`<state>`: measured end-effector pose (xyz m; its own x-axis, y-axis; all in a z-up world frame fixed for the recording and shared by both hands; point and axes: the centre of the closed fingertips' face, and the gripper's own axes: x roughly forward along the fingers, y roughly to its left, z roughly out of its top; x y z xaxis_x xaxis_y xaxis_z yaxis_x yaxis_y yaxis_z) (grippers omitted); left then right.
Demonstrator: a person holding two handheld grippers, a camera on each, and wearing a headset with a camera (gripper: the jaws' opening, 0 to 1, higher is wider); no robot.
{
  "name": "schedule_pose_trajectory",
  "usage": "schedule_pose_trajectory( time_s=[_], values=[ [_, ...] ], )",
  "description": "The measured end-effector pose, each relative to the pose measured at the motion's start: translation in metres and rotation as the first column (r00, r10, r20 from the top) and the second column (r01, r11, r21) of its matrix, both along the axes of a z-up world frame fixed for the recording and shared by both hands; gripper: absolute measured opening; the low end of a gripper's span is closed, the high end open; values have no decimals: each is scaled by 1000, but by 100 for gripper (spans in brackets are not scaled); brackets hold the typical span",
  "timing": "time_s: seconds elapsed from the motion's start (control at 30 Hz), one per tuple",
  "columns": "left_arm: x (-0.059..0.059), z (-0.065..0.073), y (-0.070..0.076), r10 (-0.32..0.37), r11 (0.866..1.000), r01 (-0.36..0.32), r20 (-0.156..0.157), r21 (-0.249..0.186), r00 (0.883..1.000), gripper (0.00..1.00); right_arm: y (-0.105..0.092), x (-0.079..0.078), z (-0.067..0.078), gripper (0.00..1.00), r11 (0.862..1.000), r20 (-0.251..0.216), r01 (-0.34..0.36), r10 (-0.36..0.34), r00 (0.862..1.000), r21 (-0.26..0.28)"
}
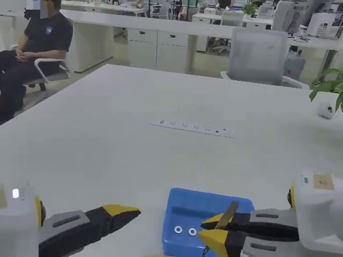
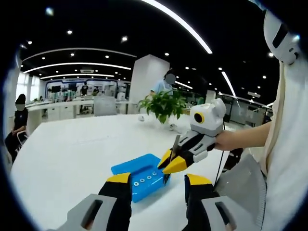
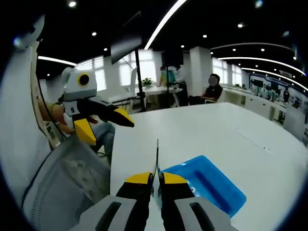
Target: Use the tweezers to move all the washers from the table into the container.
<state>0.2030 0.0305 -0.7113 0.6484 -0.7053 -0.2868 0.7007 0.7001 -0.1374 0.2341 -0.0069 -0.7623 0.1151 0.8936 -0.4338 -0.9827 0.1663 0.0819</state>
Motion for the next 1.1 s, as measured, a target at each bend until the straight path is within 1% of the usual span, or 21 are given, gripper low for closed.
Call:
schedule_pose_trajectory(
  time_s=[0.03, 0.07, 0.1, 0.13, 0.2, 0.23, 0.3, 0.33, 0.37, 0.4, 0.43, 0.47, 0.5, 0.57, 0.67, 0.8, 1.03, 1.07, 1.1],
  values=[
    [-1, 2, -3, -16, 1000, 16, 0, 0, 1000, 40, -1, -3, 0, 4, 1000, -4, -6, 6, 1000, -3],
    [-2, 3, -6, -36, 999, 36, -9, -3, 999, 38, -2, -6, -1, 4, 1000, -5, -13, 13, 1000, -4],
    [-6, 5, -14, -79, 997, 78, -33, -17, 996, 37, -4, -11, -2, 4, 999, -7, -32, 32, 999, -13],
    [-8, 7, -19, -109, 994, 107, -47, -29, 993, 37, -5, -14, -3, 4, 999, -11, -39, 39, 999, -17],
    [-10, 9, -25, -137, 990, 136, -48, -27, 989, 35, -7, -21, -5, 4, 997, -11, -65, 65, 998, -33],
    [-12, 9, -29, -161, 987, 160, -48, -23, 986, 33, -10, -26, -8, 4, 994, -2, -90, 90, 996, -59],
    [-16, 8, -36, -198, 980, 198, -49, -5, 979, 29, -13, -32, -13, 4, 988, 16, -116, 118, 993, -98],
    [-17, 7, -37, -208, 978, 208, -50, -1, 977, 28, -13, -34, -14, 4, 987, 17, -124, 126, 992, -105],
    [-22, 5, -42, -236, 971, 237, -65, 9, 969, 27, -14, -38, -16, 4, 983, 18, -140, 143, 990, -119],
    [-22, 4, -44, -245, 969, 246, -66, 15, 967, 26, -14, -41, -17, 4, 981, 16, -151, 154, 988, -124],
    [-25, 1, -48, -267, 962, 270, -72, 32, 961, 26, -14, -45, -17, 4, 980, 9, -158, 161, 987, -120],
    [-27, 0, -50, -279, 958, 283, -74, 45, 957, 25, -14, -48, -18, 4, 978, 3, -169, 170, 985, -121],
    [-30, -4, -53, -301, 949, 307, -80, 68, 950, 24, -14, -53, -18, 4, 974, 0, -189, 191, 982, -125],
    [-33, -8, -58, -329, 937, 336, -84, 96, 941, 22, -15, -59, -20, 4, 967, -5, -216, 217, 976, -133],
    [-37, -13, -65, -359, 923, 369, -100, 108, 928, 21, -17, -67, -23, 4, 954, 1, -254, 257, 966, -162],
    [-40, -17, -72, -397, 906, 409, -116, 112, 911, 19, -18, -74, -27, 4, 941, 4, -284, 290, 957, -183],
    [-44, -22, -82, -442, 879, 459, -139, 133, 886, 17, -22, -82, -34, 4, 925, -4, -315, 321, 947, -212],
    [-44, -23, -83, -448, 874, 465, -140, 138, 883, 17, -23, -82, -35, 4, 923, -2, -317, 324, 946, -220],
    [-45, -24, -85, -458, 867, 476, -143, 145, 878, 17, -25, -83, -38, 4, 917, 2, -322, 331, 944, -237]
  ],
)
